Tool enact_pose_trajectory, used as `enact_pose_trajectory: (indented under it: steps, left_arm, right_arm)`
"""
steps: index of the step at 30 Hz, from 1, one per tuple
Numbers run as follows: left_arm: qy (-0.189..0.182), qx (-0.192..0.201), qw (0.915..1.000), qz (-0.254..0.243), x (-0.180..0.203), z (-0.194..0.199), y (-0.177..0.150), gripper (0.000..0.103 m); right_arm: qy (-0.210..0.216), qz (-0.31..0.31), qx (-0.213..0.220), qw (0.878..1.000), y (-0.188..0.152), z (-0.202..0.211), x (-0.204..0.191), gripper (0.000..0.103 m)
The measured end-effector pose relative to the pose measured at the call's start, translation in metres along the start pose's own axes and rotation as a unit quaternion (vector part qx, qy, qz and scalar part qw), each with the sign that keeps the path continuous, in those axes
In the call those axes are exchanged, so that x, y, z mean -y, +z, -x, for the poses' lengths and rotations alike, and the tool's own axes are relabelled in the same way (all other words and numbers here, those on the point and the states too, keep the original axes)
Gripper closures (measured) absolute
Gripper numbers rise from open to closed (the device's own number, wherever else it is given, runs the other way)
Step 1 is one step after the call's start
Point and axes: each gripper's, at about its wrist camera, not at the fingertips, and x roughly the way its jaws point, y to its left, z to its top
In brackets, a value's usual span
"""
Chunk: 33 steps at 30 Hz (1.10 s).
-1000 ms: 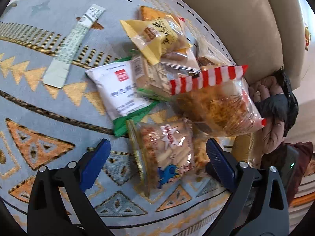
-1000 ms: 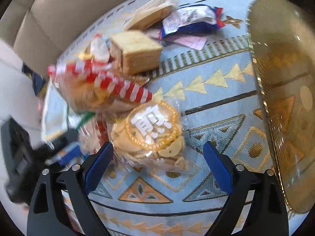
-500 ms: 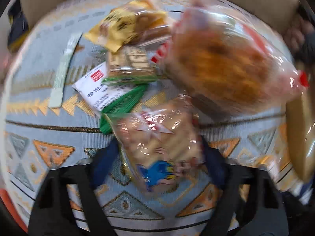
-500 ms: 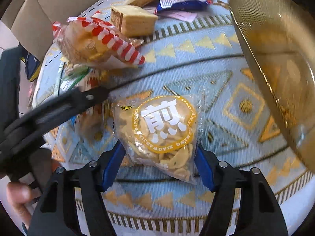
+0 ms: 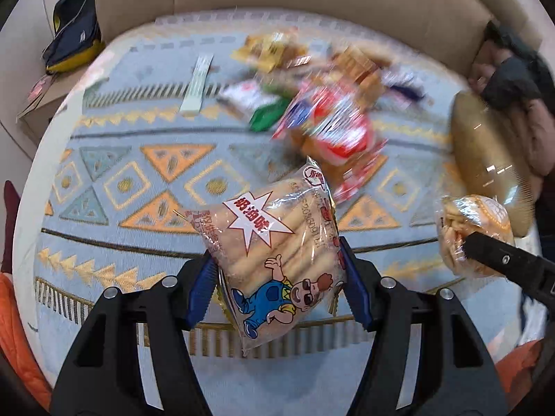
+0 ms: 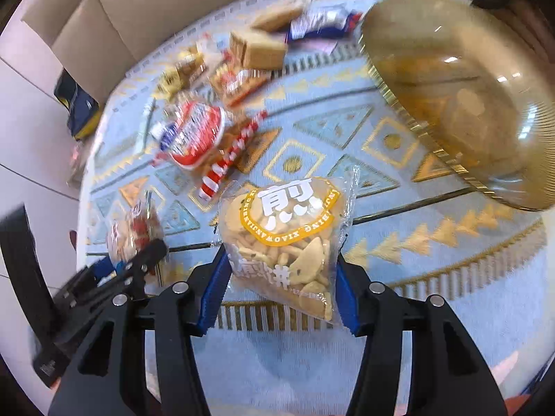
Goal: Organize snacks
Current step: 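Carry both bags to the gold plate and open both tools to drop them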
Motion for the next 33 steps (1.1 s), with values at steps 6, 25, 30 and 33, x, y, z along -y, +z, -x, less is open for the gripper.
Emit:
enact_pose_trajectory:
  steps: [6, 25, 30, 33]
  left_arm:
    - [-0.069, 0.063, 0.9946, -0.045, 0.085, 0.036, 0.035, 0.038]
    - [-0.189, 0.042, 0.9728, -0.127, 0.215, -0.042, 0.116, 0.006]
    - [-0.158, 0.068, 0.982, -0.078, 0.155, -0.07, 0.136, 0.008]
    - [-0.14, 0.091, 0.9847, -0.049, 0.118, -0.075, 0.151, 0.008]
  right_arm:
    - [-0.015, -0.072, 0.095, 0.993, 0.009, 0.089, 0.043, 0.049]
    - [-0.068, -0.268, 0.115, 0.954, 0.064, 0.111, 0.221, 0.023]
    - [-0.054, -0.391, 0.141, 0.908, 0.076, 0.086, 0.196, 0.022]
    - [-0.022, -0.357, 0.181, 0.916, 0.097, 0.066, 0.141, 0.022]
